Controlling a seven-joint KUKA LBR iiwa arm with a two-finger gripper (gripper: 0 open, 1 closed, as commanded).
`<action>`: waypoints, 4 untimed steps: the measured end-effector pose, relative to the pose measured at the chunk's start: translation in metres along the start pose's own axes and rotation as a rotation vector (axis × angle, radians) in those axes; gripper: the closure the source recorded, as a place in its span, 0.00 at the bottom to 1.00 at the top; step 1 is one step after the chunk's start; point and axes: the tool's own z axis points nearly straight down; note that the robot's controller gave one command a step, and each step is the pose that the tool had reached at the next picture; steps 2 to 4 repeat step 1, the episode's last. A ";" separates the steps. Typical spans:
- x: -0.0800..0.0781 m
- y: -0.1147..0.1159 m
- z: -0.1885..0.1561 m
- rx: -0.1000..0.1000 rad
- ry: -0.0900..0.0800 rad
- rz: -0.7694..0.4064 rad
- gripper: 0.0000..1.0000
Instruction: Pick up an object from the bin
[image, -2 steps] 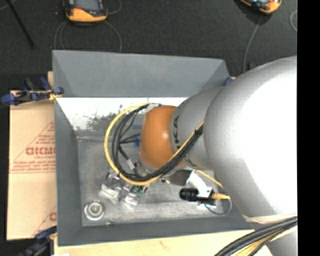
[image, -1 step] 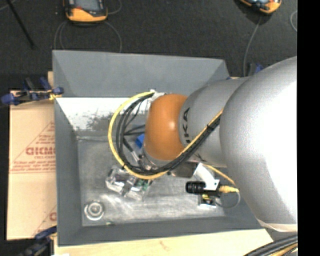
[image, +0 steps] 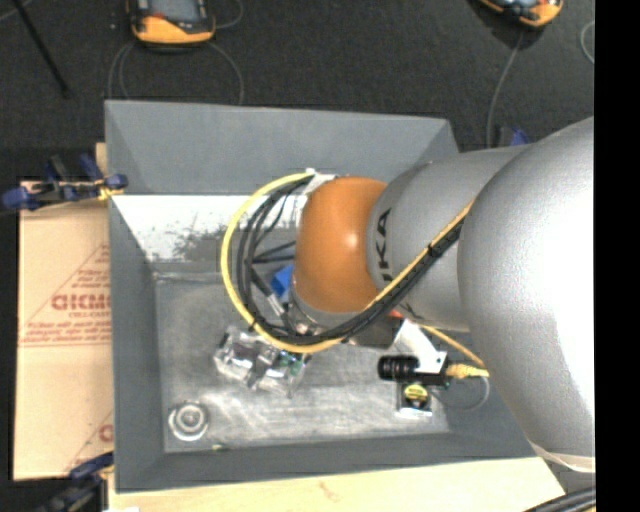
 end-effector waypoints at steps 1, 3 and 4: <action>0.000 -0.001 -0.010 0.000 0.000 -0.007 1.00; 0.000 -0.001 -0.010 0.000 0.000 -0.007 1.00; 0.000 -0.001 -0.010 0.000 0.000 -0.007 1.00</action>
Offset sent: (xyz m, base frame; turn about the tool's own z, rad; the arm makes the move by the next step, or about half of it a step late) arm -0.0002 -0.0001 0.0110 0.0000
